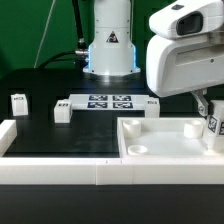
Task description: Assemble one leg
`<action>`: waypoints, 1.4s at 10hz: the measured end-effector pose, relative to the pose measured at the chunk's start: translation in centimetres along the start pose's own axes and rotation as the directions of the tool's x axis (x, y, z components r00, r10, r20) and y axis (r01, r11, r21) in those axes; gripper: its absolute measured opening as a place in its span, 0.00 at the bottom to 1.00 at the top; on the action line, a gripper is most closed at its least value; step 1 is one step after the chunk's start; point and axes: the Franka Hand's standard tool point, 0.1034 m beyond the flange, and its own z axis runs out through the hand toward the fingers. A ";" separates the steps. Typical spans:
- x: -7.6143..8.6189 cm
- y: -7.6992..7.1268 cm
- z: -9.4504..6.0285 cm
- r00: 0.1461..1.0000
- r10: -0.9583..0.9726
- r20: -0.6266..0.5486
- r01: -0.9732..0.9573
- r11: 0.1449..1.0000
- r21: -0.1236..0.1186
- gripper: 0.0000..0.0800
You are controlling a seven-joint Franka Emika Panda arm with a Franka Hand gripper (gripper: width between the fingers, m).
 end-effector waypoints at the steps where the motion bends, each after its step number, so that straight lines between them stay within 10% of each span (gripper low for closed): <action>1: 0.0 0.0 0.0 1.000 0.000 0.000 0.000 1.000 0.000 0.39; 6: 0.2 0.2 0.0 0.897 0.441 -0.031 -0.437 0.896 0.078 0.39; 14: 0.4 -0.4 0.1 0.400 0.916 0.034 -0.912 0.394 0.118 0.38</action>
Offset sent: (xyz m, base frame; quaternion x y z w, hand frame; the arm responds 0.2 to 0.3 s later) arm -0.0140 0.0019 -0.0064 0.0495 -0.0220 0.1142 0.9920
